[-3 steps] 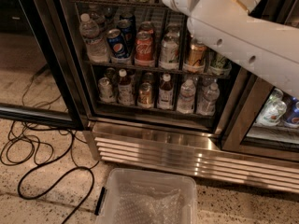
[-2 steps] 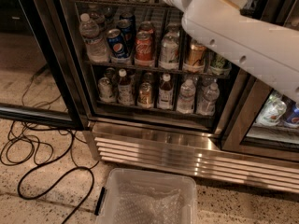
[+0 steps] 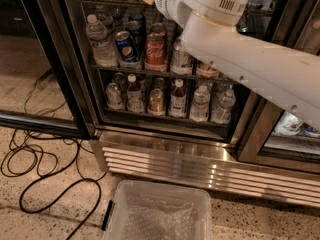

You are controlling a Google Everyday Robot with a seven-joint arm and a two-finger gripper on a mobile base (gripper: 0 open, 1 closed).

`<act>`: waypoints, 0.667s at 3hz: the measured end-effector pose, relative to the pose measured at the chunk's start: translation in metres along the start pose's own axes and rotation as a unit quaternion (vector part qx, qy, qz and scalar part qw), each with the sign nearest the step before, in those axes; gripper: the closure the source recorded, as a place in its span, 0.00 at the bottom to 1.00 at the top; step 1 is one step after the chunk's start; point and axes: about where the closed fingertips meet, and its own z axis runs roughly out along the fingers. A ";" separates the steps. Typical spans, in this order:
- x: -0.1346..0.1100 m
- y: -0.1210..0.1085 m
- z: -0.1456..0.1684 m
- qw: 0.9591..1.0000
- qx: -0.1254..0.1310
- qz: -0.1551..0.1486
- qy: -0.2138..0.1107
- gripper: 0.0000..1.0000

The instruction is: Pick orange can from top shelf of fridge

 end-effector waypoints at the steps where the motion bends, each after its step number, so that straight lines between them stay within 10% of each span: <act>1: 0.018 0.008 -0.002 1.000 -0.004 -0.028 0.011 0.15; 2: 0.029 0.007 -0.008 0.999 0.000 -0.044 0.020 0.12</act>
Offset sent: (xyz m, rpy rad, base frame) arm -0.0157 -0.0018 -0.0504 -0.0804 0.0397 -0.0192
